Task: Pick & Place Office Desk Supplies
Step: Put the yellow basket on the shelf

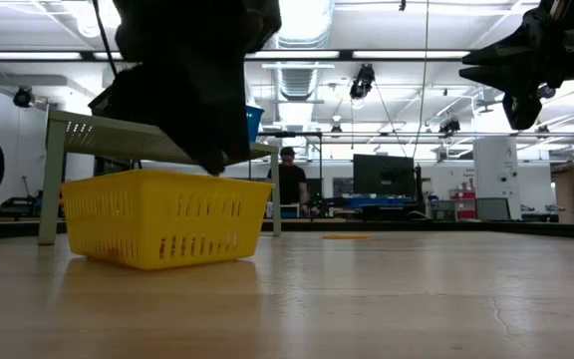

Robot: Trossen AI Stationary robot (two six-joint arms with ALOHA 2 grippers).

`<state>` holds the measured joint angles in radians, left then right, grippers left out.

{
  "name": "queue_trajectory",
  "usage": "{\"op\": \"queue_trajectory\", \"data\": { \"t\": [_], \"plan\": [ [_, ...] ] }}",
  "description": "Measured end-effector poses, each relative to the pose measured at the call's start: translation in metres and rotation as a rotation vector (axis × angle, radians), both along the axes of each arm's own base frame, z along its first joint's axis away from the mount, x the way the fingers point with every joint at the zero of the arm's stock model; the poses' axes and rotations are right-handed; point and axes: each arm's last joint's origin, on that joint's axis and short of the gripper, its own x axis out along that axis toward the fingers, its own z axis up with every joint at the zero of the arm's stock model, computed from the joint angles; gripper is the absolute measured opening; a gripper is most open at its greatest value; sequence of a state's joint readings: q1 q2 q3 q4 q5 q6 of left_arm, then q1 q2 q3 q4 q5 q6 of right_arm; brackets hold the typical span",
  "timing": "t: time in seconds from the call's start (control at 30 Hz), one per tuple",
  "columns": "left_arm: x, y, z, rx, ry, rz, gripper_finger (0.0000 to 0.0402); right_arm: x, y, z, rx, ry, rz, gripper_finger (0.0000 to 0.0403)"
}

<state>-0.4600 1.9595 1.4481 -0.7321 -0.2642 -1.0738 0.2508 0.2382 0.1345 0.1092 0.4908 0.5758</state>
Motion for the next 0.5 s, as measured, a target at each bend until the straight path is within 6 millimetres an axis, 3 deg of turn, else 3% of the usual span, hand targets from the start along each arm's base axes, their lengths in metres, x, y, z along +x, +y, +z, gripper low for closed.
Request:
{"op": "queue_trajectory", "data": {
  "t": [0.13,0.5],
  "plan": [
    [0.001,0.001,-0.016,-0.014,0.033,0.003,0.0165,0.0,0.0,0.0,0.0,0.001,0.0,0.007],
    [-0.004,0.003,-0.029,-0.028,0.038,0.028,0.0156,0.0,0.0,0.0,0.0,0.001,0.0,0.0076]
  ]
}}
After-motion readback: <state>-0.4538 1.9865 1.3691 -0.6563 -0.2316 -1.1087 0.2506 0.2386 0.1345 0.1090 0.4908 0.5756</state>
